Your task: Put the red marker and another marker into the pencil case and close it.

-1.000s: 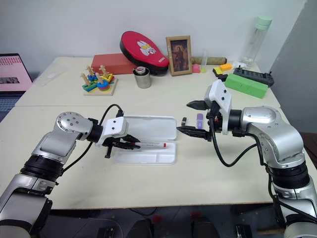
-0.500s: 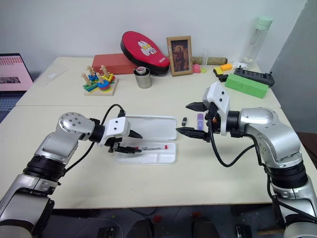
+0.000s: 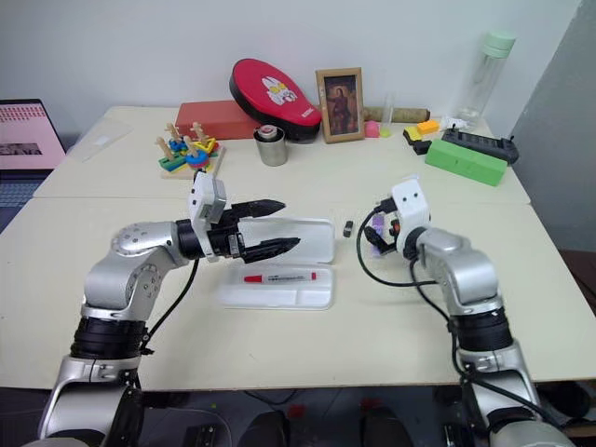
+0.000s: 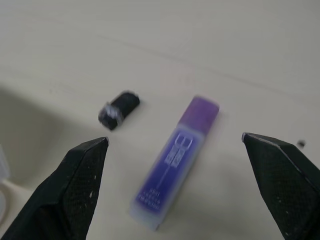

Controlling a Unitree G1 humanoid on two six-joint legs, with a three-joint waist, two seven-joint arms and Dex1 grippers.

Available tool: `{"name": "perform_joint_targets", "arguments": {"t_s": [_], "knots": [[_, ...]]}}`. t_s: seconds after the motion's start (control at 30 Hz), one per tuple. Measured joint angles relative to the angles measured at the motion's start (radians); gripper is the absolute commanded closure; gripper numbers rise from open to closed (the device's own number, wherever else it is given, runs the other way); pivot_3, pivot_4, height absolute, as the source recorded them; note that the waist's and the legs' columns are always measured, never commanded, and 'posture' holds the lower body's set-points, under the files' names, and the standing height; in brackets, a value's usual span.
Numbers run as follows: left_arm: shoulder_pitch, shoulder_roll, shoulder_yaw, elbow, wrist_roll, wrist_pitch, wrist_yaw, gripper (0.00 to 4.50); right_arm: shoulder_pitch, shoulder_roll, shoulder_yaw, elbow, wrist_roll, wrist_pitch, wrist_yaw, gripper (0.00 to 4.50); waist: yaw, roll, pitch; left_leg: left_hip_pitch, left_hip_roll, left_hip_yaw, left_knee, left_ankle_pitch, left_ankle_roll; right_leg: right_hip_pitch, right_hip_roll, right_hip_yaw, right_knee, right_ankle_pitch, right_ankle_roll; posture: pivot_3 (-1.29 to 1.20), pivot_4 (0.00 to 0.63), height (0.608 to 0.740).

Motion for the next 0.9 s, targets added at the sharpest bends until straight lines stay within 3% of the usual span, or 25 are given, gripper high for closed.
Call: {"name": "perform_joint_targets", "arguments": {"t_s": [0.3, 0.8, 0.9], "knots": [[0.002, -0.059, -0.005, -0.032, -0.002, -0.025, 0.096, 0.01, 0.014, 0.104, -0.001, 0.081, -0.063, -0.017, -0.129, 0.0, 0.0, 0.0, 0.0, 0.001, 0.0, 0.0, 0.0, 0.0, 0.0, 0.001, 0.0, 0.0, 0.0, 0.0, 0.001, 0.0, 0.15, 0.74], [0.0, -0.06, -0.02, -0.032, 0.011, -0.065, 0.118, 0.0, 0.004, 0.123, -0.008, 0.176, -0.083, -0.102, -0.12, 3.34, 0.001, 0.0, -0.001, 0.001, 0.0, 0.0, 0.0, 0.0, 0.0, 0.002, 0.0, 0.0, 0.0, 0.001, 0.001, 0.0, 0.15, 0.74], [0.0, -0.06, -0.02, -0.031, 0.011, -0.068, 0.12, 0.0, 0.0, 0.118, -0.008, 0.186, -0.085, -0.112, -0.115, 3.42, 0.0, -0.001, -0.001, 0.001, 0.0, 0.0, 0.0, 0.0, 0.0, 0.002, 0.0, 0.0, 0.0, 0.001, 0.001, 0.0, 0.15, 0.74]]}}
